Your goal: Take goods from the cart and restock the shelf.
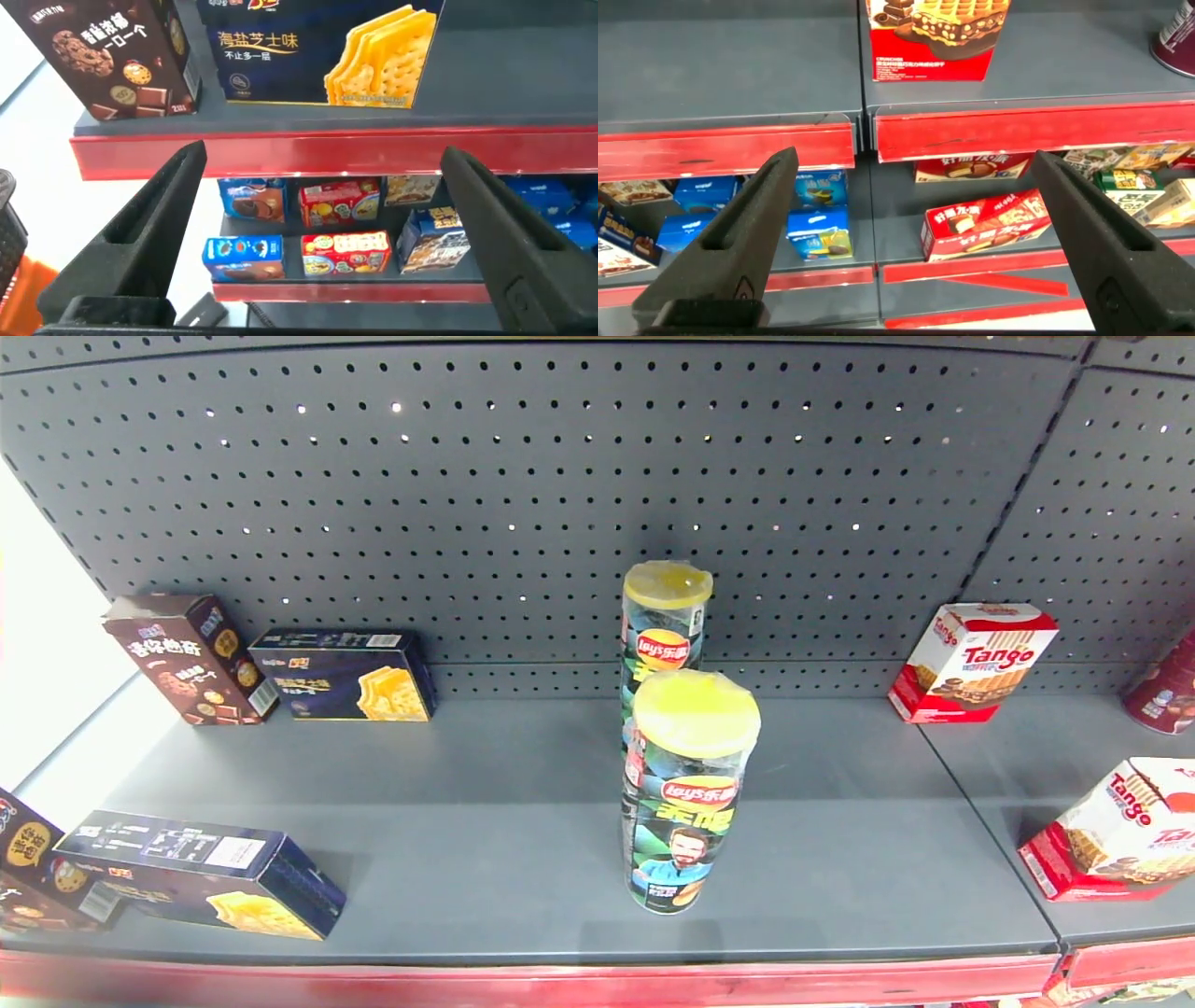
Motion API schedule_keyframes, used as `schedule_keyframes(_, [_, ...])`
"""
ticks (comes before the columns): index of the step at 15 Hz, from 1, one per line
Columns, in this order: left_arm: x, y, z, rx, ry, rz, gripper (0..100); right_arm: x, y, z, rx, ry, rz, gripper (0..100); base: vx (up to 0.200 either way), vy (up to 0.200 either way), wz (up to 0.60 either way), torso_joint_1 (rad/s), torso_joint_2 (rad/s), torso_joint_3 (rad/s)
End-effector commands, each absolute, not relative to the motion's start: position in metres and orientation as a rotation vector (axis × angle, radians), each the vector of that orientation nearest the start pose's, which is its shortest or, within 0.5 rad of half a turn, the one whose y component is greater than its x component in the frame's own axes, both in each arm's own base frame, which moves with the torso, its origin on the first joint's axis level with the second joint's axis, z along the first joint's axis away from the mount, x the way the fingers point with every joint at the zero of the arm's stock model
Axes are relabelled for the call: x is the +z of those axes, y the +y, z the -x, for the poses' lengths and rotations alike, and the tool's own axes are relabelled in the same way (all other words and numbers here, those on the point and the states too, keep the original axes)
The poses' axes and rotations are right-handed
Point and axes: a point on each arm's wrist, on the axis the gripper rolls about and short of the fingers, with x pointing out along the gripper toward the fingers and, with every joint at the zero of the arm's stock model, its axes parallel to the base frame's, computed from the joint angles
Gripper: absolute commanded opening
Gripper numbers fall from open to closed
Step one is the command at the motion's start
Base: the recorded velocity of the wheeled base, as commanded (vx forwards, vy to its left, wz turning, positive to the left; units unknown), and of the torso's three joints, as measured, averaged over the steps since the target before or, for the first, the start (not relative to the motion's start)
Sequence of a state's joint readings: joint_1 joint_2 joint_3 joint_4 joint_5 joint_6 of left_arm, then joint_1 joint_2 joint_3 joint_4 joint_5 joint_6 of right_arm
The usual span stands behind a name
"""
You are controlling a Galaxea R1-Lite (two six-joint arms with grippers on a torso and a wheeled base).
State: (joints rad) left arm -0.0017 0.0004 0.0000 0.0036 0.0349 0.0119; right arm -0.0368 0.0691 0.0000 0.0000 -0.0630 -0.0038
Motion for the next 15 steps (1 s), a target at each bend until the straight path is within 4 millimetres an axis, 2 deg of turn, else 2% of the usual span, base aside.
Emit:
schedule_keyframes(1, [0.0752, 0.0008, 0.0228, 0.034, 0.003, -0.009, 100, 0.0768, -0.0009, 0.0179, -0.090, 0.066, 0.006, 100, 0.000, 0.000, 0.00, 0.000, 0.00, 0.000])
schedule_keyframes(2, [0.0752, 0.0008, 0.0228, 0.032, 0.003, -0.009, 100, 0.0756, -0.0017, 0.0225, -0.049, 0.005, 0.002, 100, 0.000, 0.000, 0.00, 0.000, 0.00, 0.000])
schedule_keyframes(9, [0.0752, 0.0004, 0.0228, 0.017, 0.004, -0.063, 100, 0.0757, -0.0014, 0.0226, -0.063, 0.002, 0.003, 100, 0.000, 0.000, 0.00, 0.000, 0.00, 0.000])
schedule_keyframes(11, [0.0752, -0.0017, 0.0229, -0.080, 0.000, -0.064, 100, 0.0756, -0.0011, 0.0225, -0.051, 0.005, 0.006, 100, 0.000, 0.000, 0.00, 0.000, 0.00, 0.000])
schedule_keyframes(15, [0.0750, -0.0020, 0.0229, -0.094, 0.002, -0.060, 100, 0.0762, -0.0021, 0.0227, -0.092, -0.006, -0.065, 100, 0.000, 0.000, 0.00, 0.000, 0.00, 0.000])
